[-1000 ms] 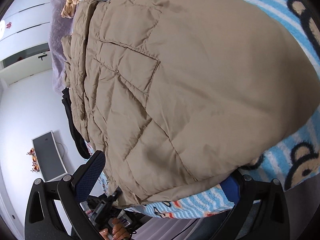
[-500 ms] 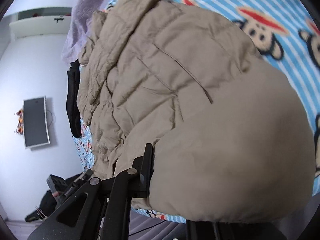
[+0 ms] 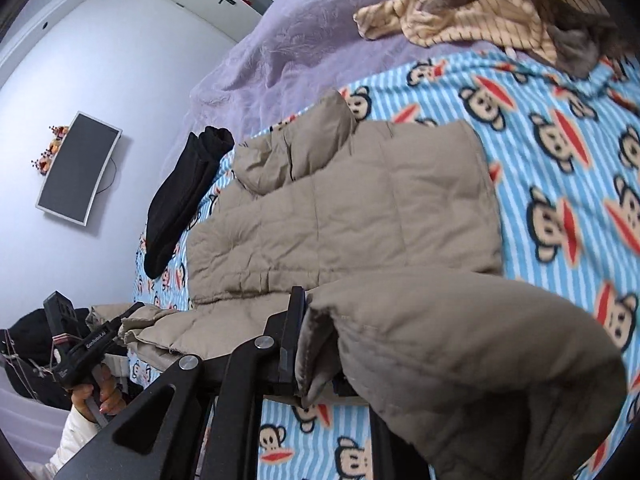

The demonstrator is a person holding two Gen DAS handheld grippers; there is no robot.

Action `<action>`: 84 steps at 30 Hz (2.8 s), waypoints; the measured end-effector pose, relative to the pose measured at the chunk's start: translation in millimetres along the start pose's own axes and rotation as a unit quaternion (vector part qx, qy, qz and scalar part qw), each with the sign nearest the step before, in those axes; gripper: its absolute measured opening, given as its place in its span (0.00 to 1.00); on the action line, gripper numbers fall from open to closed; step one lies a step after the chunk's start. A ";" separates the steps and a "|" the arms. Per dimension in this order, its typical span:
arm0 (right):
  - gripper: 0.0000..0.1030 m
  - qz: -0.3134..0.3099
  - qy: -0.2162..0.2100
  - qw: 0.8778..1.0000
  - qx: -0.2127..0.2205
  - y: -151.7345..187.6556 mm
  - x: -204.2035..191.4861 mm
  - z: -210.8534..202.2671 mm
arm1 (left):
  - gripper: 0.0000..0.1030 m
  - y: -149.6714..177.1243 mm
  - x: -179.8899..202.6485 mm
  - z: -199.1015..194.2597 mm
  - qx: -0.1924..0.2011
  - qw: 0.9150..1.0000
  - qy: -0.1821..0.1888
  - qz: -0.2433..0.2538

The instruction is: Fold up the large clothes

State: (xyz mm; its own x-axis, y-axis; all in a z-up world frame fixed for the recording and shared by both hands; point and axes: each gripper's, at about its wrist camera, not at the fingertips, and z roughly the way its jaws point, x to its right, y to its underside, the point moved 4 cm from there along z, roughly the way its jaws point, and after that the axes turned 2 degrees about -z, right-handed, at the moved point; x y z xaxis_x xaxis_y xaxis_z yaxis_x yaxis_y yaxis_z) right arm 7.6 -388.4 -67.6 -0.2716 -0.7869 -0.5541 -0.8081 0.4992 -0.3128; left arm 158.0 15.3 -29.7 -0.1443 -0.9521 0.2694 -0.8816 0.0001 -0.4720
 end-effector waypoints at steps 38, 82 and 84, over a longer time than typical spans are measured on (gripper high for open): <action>0.80 0.041 0.039 0.997 0.050 -115.2 38.5 89.7 | 0.83 -58.2 16.8 102.8 0.045 0.998 -0.016 0.050; 0.04 0.059 0.153 0.986 0.019 -141.6 130.0 165.4 | 0.54 -65.6 -20.6 194.3 0.013 0.987 -0.137 0.083; 0.08 0.058 0.154 0.986 0.018 -141.1 124.2 160.9 | 0.54 -60.9 -25.0 178.6 0.018 0.986 -0.143 0.084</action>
State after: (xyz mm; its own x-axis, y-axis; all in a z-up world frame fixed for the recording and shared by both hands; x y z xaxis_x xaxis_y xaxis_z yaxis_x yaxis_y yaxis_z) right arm 172.0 -498.3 -216.4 -0.5119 -0.7937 -0.3287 -0.7445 0.6008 -0.2911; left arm 295.6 -15.6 -157.7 -0.1493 -0.9869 -0.0610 -0.8388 0.1591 -0.5207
